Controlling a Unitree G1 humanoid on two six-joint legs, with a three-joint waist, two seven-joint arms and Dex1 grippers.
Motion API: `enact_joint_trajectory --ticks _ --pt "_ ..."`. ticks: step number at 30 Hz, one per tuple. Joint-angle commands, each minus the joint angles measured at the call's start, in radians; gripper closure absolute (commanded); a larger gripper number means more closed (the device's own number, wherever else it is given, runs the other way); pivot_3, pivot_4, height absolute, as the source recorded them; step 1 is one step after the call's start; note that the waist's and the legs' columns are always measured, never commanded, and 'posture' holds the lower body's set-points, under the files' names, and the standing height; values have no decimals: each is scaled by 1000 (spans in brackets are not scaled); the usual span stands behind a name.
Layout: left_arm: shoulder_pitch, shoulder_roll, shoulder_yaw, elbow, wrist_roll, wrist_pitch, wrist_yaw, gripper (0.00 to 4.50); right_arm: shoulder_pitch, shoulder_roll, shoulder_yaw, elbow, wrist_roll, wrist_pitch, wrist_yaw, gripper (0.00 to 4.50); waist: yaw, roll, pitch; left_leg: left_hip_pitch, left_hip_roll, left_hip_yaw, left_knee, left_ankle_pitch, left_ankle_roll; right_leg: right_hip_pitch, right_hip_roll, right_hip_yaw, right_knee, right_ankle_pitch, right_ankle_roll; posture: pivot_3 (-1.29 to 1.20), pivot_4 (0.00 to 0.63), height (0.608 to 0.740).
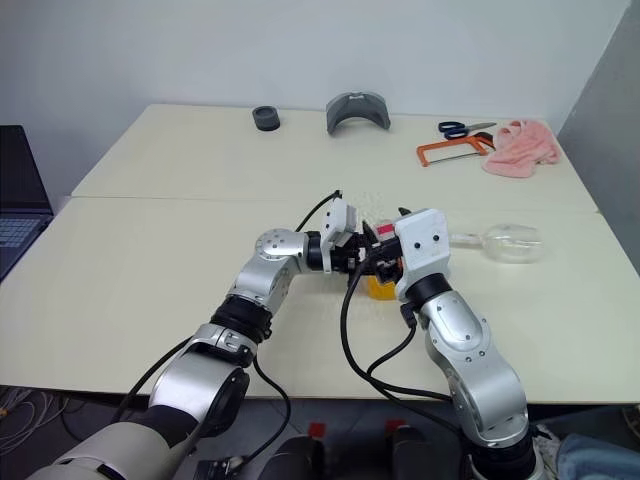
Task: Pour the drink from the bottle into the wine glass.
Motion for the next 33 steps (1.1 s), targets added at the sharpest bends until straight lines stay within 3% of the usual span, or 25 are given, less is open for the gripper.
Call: enact_joint_trajectory --ticks 1,5,9,14,16,20,27,33 --pt "-28 4 11 -24 -6 -18 -8 2809 9 -13 -4 -22 20 -46 58 2645 0 0 0 0 0 0 0 0 0 0 0 0 0 0 0 0 150 740" --pt "-29 10 12 -24 -9 -15 -20 2810 8 -43 -10 4 91 -73 175 2644 0 0 0 0 0 1 0 0 0 0 0 0 0 0 0 0 150 740" --pt "-41 36 15 -30 -33 18 -98 2811 -95 -196 -79 126 261 -131 525 2644 -2 0 0 0 0 2 0 0 0 0 0 0 0 0 0 0 150 740" --pt "-51 71 22 -45 -49 54 -163 2823 -279 -405 -93 318 368 -133 896 2644 -4 0 1 0 0 3 0 0 0 1 1 -1 -1 0 0 0 150 740" --pt "-51 77 27 -53 -47 55 -164 2829 -338 -431 -102 376 432 -93 977 2644 -4 0 1 0 0 3 0 0 1 1 1 -1 -1 0 0 0 150 740" --pt "-33 78 39 -92 -50 68 -139 2830 -352 -440 -118 394 445 -62 966 2644 -1 0 1 0 1 2 0 0 0 1 1 -1 -1 0 0 0 150 740" --pt "27 80 45 -168 -56 84 -86 2839 -279 -369 -236 260 459 -54 756 178 0 0 1 0 2 -1 0 0 0 0 -1 -1 -1 0 0 0 150 740" --pt "62 76 44 -211 -65 96 -62 2839 -171 -275 -167 97 353 -57 525 136 1 0 1 -1 2 -3 0 0 0 0 -2 -1 0 0 0 0 150 740"
